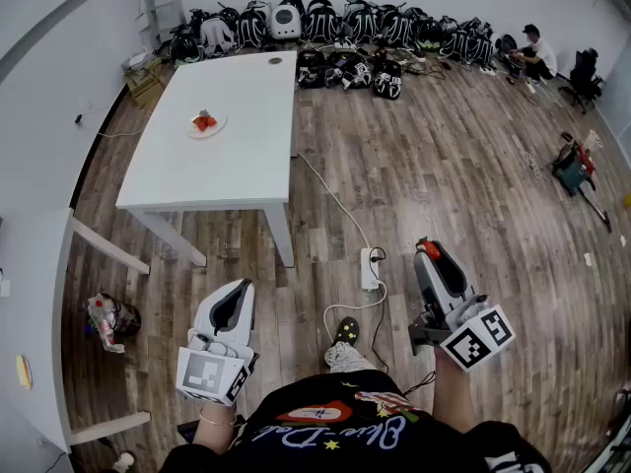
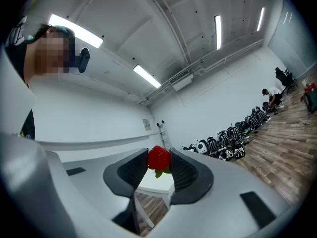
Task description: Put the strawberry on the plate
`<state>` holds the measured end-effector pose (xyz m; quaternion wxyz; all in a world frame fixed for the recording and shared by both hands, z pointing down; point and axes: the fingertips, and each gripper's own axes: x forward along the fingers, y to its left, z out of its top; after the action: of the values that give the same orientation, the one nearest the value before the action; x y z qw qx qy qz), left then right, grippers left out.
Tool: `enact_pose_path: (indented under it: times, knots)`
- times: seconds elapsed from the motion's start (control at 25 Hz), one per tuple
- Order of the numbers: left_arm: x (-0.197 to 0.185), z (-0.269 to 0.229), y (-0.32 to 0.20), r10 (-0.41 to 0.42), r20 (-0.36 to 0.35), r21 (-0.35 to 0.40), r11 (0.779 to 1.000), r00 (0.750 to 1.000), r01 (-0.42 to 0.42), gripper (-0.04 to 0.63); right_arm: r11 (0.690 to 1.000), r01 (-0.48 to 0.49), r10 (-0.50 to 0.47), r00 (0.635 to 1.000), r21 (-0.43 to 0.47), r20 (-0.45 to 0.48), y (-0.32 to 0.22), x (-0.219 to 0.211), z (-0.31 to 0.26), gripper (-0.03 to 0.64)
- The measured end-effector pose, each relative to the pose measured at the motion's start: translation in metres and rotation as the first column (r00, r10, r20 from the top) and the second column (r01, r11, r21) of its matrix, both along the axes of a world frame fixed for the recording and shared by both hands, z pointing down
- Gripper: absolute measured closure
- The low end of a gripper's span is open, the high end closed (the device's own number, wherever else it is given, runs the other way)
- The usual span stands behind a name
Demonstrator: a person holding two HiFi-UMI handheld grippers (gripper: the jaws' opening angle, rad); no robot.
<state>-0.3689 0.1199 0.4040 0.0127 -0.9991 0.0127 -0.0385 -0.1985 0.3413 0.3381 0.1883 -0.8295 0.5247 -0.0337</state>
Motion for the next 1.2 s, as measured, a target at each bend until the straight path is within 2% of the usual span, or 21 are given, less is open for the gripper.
enact_pose_path:
  times: [0.16, 0.32, 0.48, 0.64, 0.84, 0.96, 1.04, 1.2]
  knots:
    - [0.089, -0.035, -0.008, -0.046, -0.034, -0.024, 0.999, 0.998, 0.045, 0.598, 0.998, 0.065, -0.065, 0.998, 0.02, 0.019, -0.004, 0.071, -0.008, 0.472]
    - [0.156, -0.034, 0.001, -0.067, -0.018, 0.042, 0.997, 0.998, 0.068, 0.598, 0.984, 0.175, -0.175, 0.984, 0.0, -0.011, -0.029, 0.122, -0.007, 0.473]
    - [0.206, -0.023, 0.004, -0.035, -0.001, -0.016, 0.999, 0.999, 0.035, 0.598, 0.972, 0.235, -0.235, 0.972, 0.017, -0.011, -0.053, 0.166, -0.005, 0.472]
    - [0.258, -0.012, -0.031, -0.073, 0.004, -0.015, 0.997, 0.997, 0.073, 0.598, 0.959, 0.283, -0.283, 0.959, 0.002, -0.002, -0.087, 0.212, 0.007, 0.472]
    - [0.348, -0.008, -0.087, -0.119, -0.048, -0.012, 0.993, 0.992, 0.119, 0.598, 0.938, 0.344, -0.345, 0.938, -0.036, -0.045, -0.151, 0.288, 0.002, 0.472]
    - [0.401, -0.012, -0.127, -0.144, -0.052, -0.05, 0.989, 0.988, 0.141, 0.598, 0.916, 0.397, -0.401, 0.913, -0.063, -0.071, -0.203, 0.333, -0.008, 0.472]
    - [0.431, -0.016, -0.157, -0.172, -0.058, -0.044, 0.985, 0.983, 0.169, 0.598, 0.893, 0.442, -0.448, 0.891, -0.091, -0.076, -0.243, 0.364, -0.01, 0.472]
    - [0.465, -0.015, -0.22, -0.243, -0.065, -0.013, 0.97, 0.968, 0.243, 0.598, 0.821, 0.557, -0.567, 0.821, -0.128, -0.067, -0.328, 0.403, -0.003, 0.472]
